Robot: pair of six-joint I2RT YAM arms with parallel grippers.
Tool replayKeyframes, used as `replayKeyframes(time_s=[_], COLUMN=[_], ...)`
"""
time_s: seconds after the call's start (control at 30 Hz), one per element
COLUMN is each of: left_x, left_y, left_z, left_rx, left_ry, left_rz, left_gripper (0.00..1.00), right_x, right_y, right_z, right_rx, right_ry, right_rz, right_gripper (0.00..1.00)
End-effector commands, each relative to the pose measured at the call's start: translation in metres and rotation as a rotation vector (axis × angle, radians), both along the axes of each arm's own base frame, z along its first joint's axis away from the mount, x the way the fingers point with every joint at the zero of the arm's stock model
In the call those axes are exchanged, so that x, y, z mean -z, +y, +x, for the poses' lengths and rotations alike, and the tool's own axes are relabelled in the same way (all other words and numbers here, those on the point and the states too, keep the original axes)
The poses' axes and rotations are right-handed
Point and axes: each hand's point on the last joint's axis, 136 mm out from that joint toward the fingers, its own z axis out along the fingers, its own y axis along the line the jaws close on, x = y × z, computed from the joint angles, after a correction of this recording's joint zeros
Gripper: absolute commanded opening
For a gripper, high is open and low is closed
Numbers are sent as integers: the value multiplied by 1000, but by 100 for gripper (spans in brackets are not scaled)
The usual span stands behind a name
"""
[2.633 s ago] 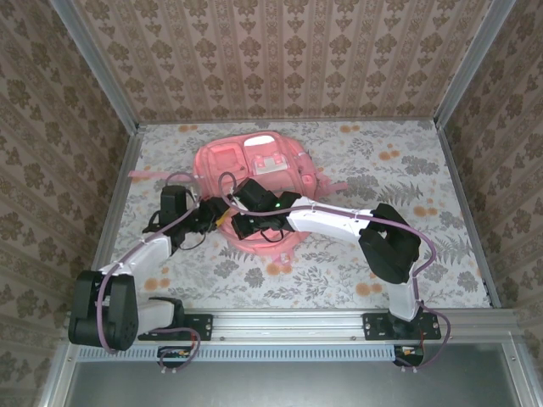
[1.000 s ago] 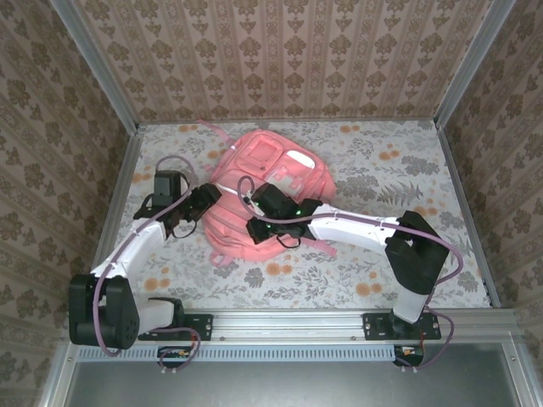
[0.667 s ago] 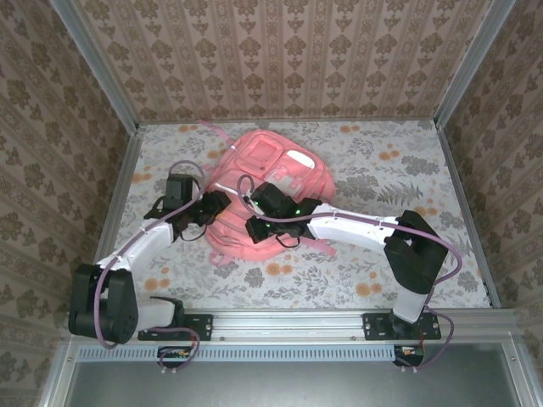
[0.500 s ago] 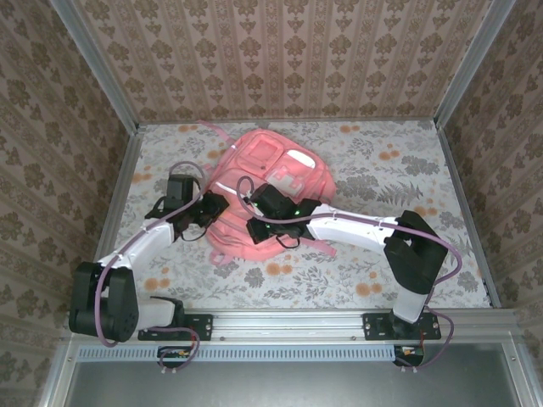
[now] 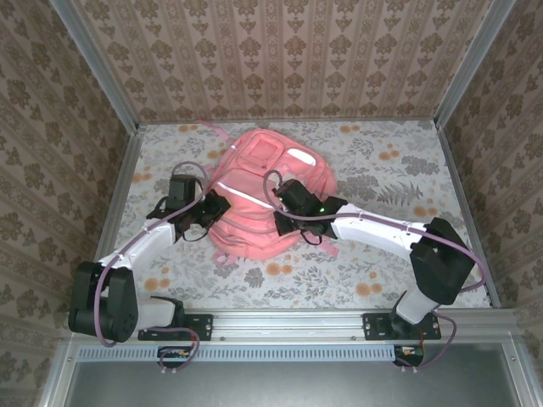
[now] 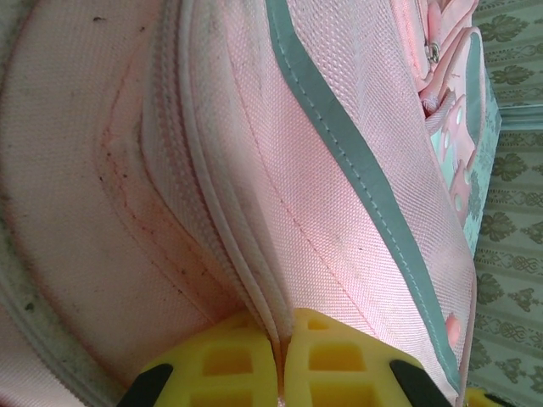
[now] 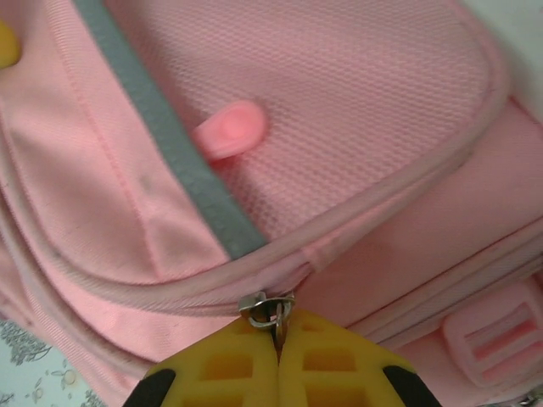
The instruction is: Pack the student bag
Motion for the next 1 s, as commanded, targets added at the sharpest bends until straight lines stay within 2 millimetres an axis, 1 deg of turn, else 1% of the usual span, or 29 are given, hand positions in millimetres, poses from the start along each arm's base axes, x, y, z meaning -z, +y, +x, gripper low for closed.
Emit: replayKeyframes(time_s=[0.0, 0.13, 0.2, 0.3, 0.33, 0.37, 0.4, 0.43, 0.47, 0.5, 0.57, 0.63, 0.67, 0.73, 0.8, 0.87, 0.9, 0.97], left_x=[1, -6, -9, -14, -15, -19, -23, -27, -32, -38, -47, -56, -61, -72, -84, -97, -103, -110], left_y=[6, -2, -6, -7, -7, -8, -7, -8, -6, -4, 4, 18, 28, 46, 67, 87, 98, 114], left_z=[6, 4, 2, 2, 2, 3, 3, 3, 4, 6, 9, 13, 15, 20, 24, 29, 30, 32], left_rx=[6, 49, 72, 88, 96, 105, 112, 117, 119, 117, 109, 81, 58, 12, -50, -108, -145, -213], left_ry=[-38, -52, -58, -66, -67, -75, -82, -92, -107, -123, -147, -167, -178, -212, -256, -311, -339, -388], left_rz=[50, 41, 45, 52, 56, 62, 68, 74, 86, 106, 153, 227, 270, 346, 430, 513, 553, 613], left_gripper=[0, 0, 0, 0, 2, 15, 31, 42, 51, 56, 64, 71, 75, 84, 93, 98, 100, 100], right_x=[-7, -1, 0, -7, -11, -14, -17, -21, -24, -25, -31, -43, -52, -75, -98, -117, -126, -141], right_y=[-34, -50, -54, -57, -60, -64, -69, -74, -81, -87, -97, -108, -112, -126, -144, -168, -181, -207], right_z=[22, 40, 44, 45, 46, 46, 46, 46, 47, 47, 44, 42, 41, 42, 45, 48, 49, 49], right_rx=[156, 255, 271, 264, 264, 264, 264, 264, 270, 270, 259, 266, 270, 306, 356, 434, 482, 574], right_ry=[-24, 25, 49, 48, 41, 34, 26, 17, 10, 12, 17, -11, -38, -115, -208, -295, -336, -400], right_rz=[-48, -49, -35, -11, -10, -10, -11, -11, -12, -12, -7, -4, 4, 4, -32, -87, -115, -158], right_gripper=[0, 0, 0, 0, 0, 0, 0, 0, 0, 2, 16, 31, 39, 61, 81, 98, 100, 100])
